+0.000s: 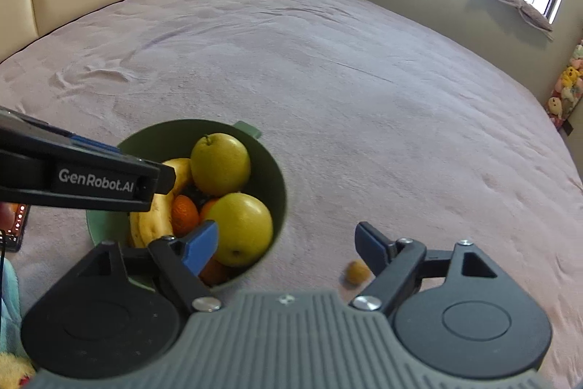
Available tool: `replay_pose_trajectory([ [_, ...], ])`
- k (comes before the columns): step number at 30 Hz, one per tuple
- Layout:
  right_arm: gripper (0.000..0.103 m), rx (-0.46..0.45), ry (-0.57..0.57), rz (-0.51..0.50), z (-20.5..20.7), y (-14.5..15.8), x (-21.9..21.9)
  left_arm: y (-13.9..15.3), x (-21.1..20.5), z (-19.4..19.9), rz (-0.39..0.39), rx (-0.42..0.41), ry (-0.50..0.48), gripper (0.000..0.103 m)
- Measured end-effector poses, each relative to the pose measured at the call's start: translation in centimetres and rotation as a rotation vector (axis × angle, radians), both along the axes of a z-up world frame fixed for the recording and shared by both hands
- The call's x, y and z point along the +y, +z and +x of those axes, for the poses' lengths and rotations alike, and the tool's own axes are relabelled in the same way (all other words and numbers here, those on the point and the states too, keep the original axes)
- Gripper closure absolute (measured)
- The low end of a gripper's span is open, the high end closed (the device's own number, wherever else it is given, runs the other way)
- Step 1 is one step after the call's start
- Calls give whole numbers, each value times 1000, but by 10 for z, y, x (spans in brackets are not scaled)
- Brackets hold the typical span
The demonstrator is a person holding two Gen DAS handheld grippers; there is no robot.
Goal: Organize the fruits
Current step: 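Move both open tools away from the colander toward the two small brown fruits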
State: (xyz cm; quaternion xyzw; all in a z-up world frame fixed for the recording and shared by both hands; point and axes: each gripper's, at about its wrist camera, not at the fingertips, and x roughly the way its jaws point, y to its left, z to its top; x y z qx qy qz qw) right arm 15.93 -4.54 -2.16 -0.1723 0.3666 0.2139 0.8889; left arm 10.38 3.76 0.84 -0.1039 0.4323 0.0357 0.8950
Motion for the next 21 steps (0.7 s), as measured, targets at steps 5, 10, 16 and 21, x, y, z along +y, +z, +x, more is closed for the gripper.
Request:
replay_pose_trajectory([
  [5,23,4,-50,-9,-8,1,-28,0,-20,-4,-8,-10,-77,41],
  [10,23,31,-88,-22,-18,-6,-61,-2,-43,-10,-50,-22,-169,41],
  [16,33,76,-166,14,-18,-24,-101,-14,-73,-15,-37,-28,-271,41],
  [21,39,99,-213,39,-12,-39,-117,-23,-82,-13,-24,-27,-302,41],
])
